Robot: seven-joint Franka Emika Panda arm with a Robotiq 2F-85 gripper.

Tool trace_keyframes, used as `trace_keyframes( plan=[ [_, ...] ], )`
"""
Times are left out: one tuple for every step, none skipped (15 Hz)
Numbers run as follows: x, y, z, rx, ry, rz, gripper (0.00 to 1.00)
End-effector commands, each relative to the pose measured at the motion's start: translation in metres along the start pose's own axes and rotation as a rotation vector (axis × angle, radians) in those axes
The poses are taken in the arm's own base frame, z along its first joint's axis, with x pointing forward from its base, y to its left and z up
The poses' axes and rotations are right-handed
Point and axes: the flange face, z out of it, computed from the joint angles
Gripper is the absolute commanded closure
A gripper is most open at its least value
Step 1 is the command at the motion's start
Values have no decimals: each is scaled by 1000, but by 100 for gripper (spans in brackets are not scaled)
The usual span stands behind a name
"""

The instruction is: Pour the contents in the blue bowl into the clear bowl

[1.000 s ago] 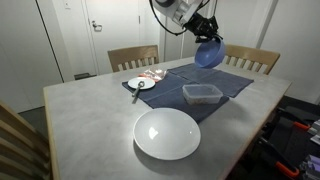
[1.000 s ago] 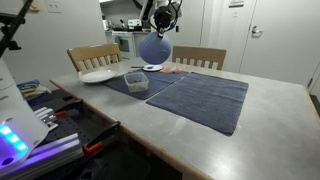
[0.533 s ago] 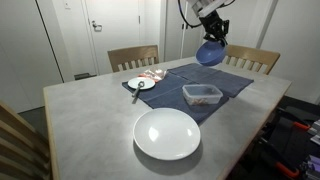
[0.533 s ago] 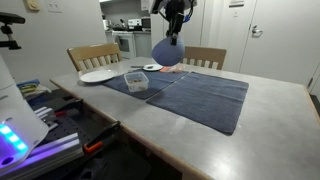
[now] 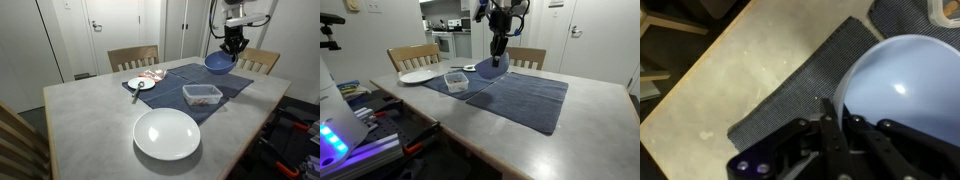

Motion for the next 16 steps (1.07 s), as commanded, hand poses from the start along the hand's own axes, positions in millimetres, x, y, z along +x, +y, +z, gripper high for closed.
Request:
trace_keyframes(
  plan=[
    [-29,39,43,176,50,25,98],
    [-33,45,54,224,63,36,98],
    [-35,49,63,272,78,45,98],
    [-39,51,69,319,98,47,98],
    [-42,50,72,361,119,42,98],
    [-45,49,73,406,143,35,98],
    [-47,47,71,447,169,32,98],
    [-49,44,67,490,191,30,98],
    [-49,40,65,526,209,40,98],
    [-48,36,65,561,223,46,98],
    [-48,33,65,601,225,55,98],
    [-49,29,69,642,214,65,98],
    [-51,26,76,682,192,82,98],
    [-53,25,80,711,181,96,98],
    [-54,24,87,737,166,109,98],
    [-55,24,92,756,150,121,98]
  ],
)
